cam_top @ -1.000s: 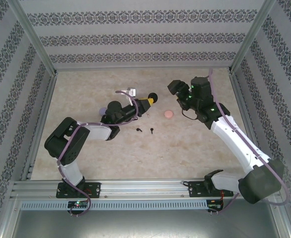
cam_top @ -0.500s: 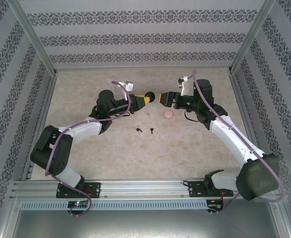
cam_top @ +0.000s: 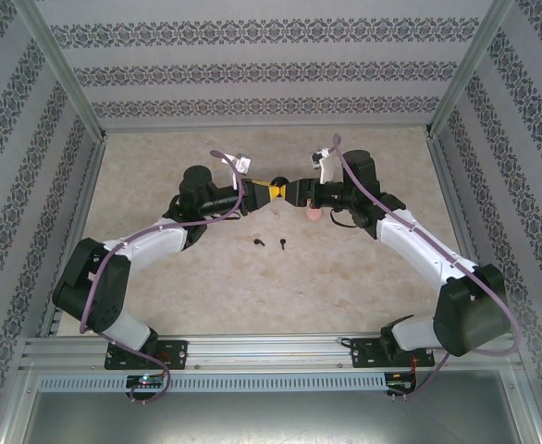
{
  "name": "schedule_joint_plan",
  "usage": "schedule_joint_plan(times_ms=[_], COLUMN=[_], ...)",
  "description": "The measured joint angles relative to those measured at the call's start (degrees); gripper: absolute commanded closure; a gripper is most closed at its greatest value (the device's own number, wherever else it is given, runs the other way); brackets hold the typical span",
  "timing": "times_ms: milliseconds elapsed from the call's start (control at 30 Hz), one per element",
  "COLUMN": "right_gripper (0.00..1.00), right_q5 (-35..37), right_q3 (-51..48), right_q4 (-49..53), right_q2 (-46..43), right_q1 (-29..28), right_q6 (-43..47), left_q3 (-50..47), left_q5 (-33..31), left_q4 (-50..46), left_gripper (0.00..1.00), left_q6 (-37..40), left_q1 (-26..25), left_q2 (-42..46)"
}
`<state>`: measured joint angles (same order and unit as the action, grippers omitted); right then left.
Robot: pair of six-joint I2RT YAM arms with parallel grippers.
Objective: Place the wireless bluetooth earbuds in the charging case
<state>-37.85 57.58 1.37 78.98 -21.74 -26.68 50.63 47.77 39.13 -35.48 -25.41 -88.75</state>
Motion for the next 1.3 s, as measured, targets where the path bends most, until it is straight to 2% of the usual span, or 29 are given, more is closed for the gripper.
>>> schedule_joint_plan(times_ms=[267,533,733,867,1067,1300], right_gripper=[0.48,0.48,0.50,0.50,0.53,0.57], right_q5=[-0.35,3.08,3.02,2.71,-0.96,-6.49], right_q3=[-0.17,-4.44,-6.49,-8.04,-9.64,-9.64], right_q4=[-2.84,-3.41,-3.13,-6.45,-13.31,-14.71], right_q2=[1.60,2.80,-1.16,-5.16,-6.73,-7.08], right_q1=[1.36,4.74,5.14,5.11,5.09,5.09], right_q6=[-0.52,-1.64,-3.37,-9.68,-16.48,-14.47], left_q3=[-0.04,-0.07,-0.11,-0.17,-0.26,-0.24], left_q5=[-1.46,1.36,1.55,1.53,2.14,5.77], left_q4=[-2.14,-2.01,-1.38,-0.37,3.61,6.91], left_gripper=[1.00,1.00,1.00,1.00,1.00,1.00], left_q6=[0.04,0.20,0.20,0.11,-1.62,-4.50], left_q1=[0.37,0.26,0.26,0.26,0.26,0.24], left_q2=[0.76,3.78,3.85,3.85,3.43,1.03])
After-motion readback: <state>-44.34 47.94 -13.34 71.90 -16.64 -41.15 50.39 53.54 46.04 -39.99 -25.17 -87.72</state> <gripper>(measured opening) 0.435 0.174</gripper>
